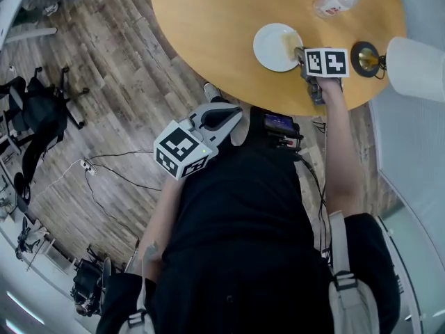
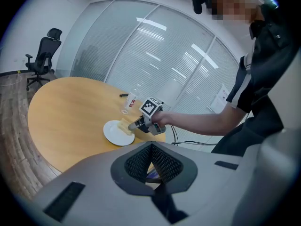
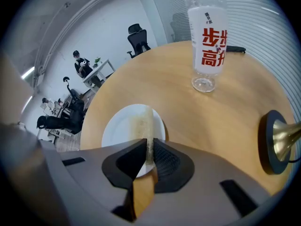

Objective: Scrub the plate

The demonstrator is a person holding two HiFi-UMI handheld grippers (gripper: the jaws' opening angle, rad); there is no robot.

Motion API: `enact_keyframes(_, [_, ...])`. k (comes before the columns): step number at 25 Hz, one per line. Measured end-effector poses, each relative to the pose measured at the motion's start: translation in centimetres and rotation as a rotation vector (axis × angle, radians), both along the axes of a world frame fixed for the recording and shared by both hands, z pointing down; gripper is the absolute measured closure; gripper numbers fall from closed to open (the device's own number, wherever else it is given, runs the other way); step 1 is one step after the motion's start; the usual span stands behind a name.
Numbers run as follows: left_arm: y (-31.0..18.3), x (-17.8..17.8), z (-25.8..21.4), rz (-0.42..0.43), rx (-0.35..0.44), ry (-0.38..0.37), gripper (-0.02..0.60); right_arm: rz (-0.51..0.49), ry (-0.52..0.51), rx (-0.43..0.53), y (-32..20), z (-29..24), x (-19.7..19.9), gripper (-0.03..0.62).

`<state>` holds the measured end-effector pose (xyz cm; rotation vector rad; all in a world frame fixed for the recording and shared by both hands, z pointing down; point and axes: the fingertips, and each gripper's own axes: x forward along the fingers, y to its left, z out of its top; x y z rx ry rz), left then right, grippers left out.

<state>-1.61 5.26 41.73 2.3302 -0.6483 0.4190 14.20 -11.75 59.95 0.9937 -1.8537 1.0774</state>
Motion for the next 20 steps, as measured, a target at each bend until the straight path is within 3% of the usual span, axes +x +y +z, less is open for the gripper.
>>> enact_keyframes(6, [-0.7,-4.0,0.2,0.008,-0.002,-0.023,0.574,0.102,0.013,0.018,-2.3,0.1,-0.6,0.560])
enact_keyframes(13, [-1.5,-7.0,0.3,0.018,-0.001,-0.032,0.573,0.123,0.029,0.051,-3.0,0.0,-3.6,0.560])
enact_keyframes(17, [-1.7,-7.2,0.3,0.023,0.002,-0.027,0.573,0.035,0.150,0.120,-3.1,-0.4,-4.9,0.560])
enact_keyframes(20, [-1.7,-6.9,0.3,0.022,0.003,-0.024,0.574,-0.144,0.274,0.197,-2.4,-0.5,-6.5,0.560])
